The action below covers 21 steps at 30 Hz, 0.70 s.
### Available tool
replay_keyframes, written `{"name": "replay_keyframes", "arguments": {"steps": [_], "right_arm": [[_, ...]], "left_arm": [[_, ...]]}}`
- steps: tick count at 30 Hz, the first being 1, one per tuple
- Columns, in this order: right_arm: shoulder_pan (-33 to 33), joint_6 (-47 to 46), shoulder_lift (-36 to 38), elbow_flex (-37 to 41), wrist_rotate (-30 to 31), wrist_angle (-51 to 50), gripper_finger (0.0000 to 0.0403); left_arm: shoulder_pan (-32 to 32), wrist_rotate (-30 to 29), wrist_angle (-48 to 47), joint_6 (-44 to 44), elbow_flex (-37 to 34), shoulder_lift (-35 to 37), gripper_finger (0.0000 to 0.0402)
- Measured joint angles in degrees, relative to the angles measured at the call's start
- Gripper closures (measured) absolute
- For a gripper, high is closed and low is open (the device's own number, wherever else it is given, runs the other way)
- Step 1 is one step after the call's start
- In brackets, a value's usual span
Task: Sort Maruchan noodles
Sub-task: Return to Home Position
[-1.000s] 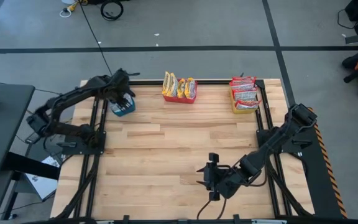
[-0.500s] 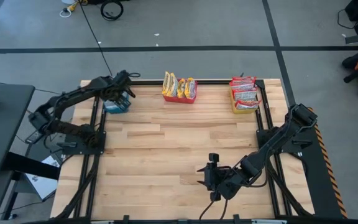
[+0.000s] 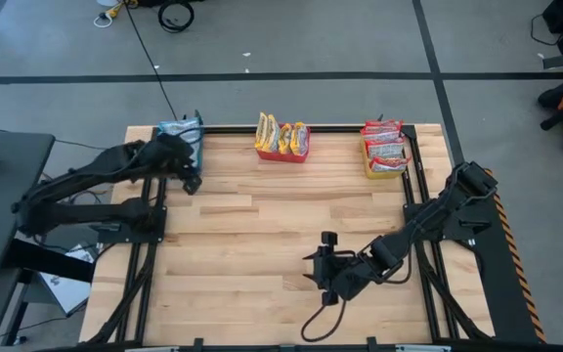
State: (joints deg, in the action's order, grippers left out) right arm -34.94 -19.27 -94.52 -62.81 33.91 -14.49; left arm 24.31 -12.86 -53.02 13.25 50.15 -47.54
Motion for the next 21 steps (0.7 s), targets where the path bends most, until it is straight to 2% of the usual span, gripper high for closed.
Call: {"name": "replay_keyframes", "arguments": {"steps": [6,11,14,17,21], "right_arm": [[2.37,1.49,0.0,0.0,-0.02,2.91,0.0204],[3.32,1.49,0.0,0.03,-2.83,3.89,0.0211],[2.95,1.49,0.0,1.76,-3.5,8.29,0.0227],[1.88,2.32,0.0,5.13,-3.64,15.73,0.0252],[1.23,4.88,0.0,8.94,-5.95,23.59,0.0295]], "left_arm": [[-13.09,-0.88,1.45,7.68,0.0,3.97,0.023],[-25.97,-3.68,2.79,12.62,0.0,4.56,0.023],[-35.08,-7.42,3.22,16.89,-0.11,4.02,0.023],[-45.16,-12.97,9.55,20.25,-3.46,3.74,0.023],[-56.56,-20.69,22.61,20.73,-10.53,3.66,0.023]]}}
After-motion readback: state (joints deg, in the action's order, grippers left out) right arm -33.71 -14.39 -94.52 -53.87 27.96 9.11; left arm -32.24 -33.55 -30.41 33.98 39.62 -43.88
